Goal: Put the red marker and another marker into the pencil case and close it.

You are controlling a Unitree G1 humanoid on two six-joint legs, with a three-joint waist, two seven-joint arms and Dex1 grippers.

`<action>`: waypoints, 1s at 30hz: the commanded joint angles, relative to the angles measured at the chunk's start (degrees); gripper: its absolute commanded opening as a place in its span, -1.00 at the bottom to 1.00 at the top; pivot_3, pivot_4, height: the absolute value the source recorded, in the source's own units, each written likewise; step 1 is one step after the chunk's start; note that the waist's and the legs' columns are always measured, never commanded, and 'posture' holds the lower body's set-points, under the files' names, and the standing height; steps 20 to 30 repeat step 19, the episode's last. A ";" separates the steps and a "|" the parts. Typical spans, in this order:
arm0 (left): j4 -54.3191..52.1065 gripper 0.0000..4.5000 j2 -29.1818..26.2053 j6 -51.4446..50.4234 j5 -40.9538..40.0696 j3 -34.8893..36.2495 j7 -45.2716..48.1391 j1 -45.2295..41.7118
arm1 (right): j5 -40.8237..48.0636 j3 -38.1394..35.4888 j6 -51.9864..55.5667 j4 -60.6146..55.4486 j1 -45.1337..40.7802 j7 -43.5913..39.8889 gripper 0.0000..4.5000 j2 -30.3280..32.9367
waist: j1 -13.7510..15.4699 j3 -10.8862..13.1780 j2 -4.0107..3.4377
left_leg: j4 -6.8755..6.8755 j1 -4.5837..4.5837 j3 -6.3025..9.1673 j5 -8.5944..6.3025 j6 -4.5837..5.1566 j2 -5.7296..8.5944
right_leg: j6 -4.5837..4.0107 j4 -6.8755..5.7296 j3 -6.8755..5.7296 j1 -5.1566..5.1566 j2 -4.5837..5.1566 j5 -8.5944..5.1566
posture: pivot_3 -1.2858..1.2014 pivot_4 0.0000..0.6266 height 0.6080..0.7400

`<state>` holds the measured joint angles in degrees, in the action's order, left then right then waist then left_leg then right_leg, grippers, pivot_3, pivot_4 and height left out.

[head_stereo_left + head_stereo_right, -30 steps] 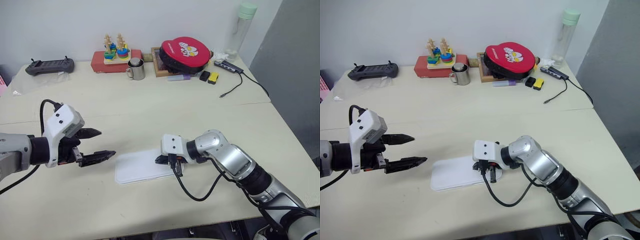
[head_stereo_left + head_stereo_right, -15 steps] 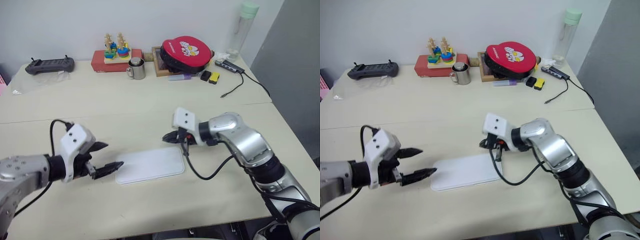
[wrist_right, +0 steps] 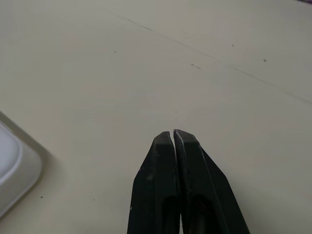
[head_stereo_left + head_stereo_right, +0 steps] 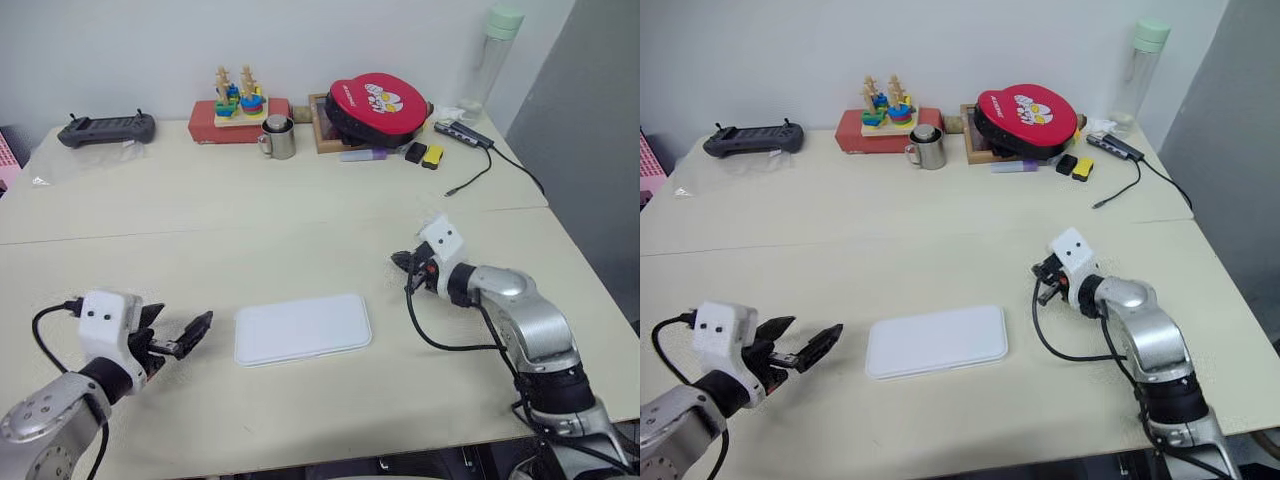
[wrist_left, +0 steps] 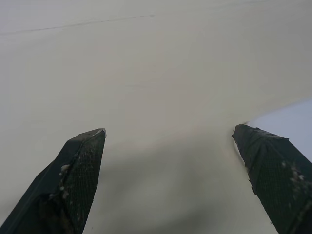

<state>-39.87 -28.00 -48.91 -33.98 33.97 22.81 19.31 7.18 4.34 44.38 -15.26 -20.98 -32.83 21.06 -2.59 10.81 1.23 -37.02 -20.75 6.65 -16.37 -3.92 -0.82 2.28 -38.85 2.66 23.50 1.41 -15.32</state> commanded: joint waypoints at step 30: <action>-1.32 1.00 9.39 5.68 1.16 2.21 -10.04 5.54 | 0.09 -0.86 -4.47 -2.57 7.02 9.19 -0.97 -1.66 | 0.22 -0.04 0.03 | -0.03 0.08 -0.03 0.02 -0.03 0.01 | -0.02 0.16 0.03 -0.15 -0.02 0.03 | 0.03 -0.52 1.00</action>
